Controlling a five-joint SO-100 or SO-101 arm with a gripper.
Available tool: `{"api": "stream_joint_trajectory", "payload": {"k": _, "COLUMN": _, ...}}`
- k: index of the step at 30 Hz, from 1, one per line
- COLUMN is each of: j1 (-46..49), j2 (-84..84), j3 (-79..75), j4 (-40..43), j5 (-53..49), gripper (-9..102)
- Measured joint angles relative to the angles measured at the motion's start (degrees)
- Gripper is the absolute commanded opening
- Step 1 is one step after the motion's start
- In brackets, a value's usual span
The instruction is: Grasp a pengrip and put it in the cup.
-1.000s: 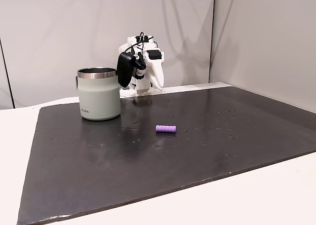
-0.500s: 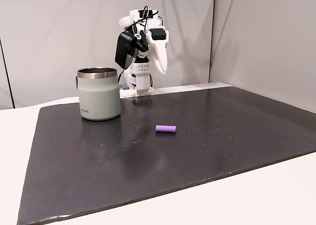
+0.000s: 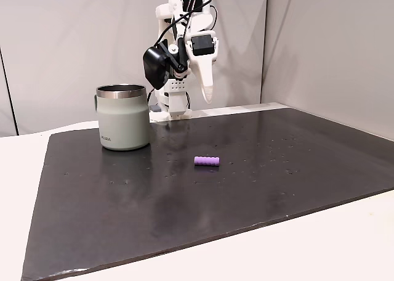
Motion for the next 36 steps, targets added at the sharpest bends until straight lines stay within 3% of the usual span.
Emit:
{"api": "stream_joint_trajectory", "payload": {"k": 5, "j1": 1.1, "j2": -10.4, "j3": -11.7, "j4": 5.6, "j5": 4.7, "gripper": 1}}
{"api": "stream_joint_trajectory", "payload": {"k": 13, "j1": 2.9, "j2": -25.7, "j3": -30.4, "j4": 16.5, "j5": 10.5, "gripper": 15}}
{"api": "stream_joint_trajectory", "payload": {"k": 19, "j1": 2.9, "j2": -30.3, "j3": -34.5, "j4": 17.2, "j5": 10.5, "gripper": 21}}
{"api": "stream_joint_trajectory", "payload": {"k": 36, "j1": 3.3, "j2": -47.2, "j3": -46.2, "j4": 20.3, "j5": 10.5, "gripper": 24}}
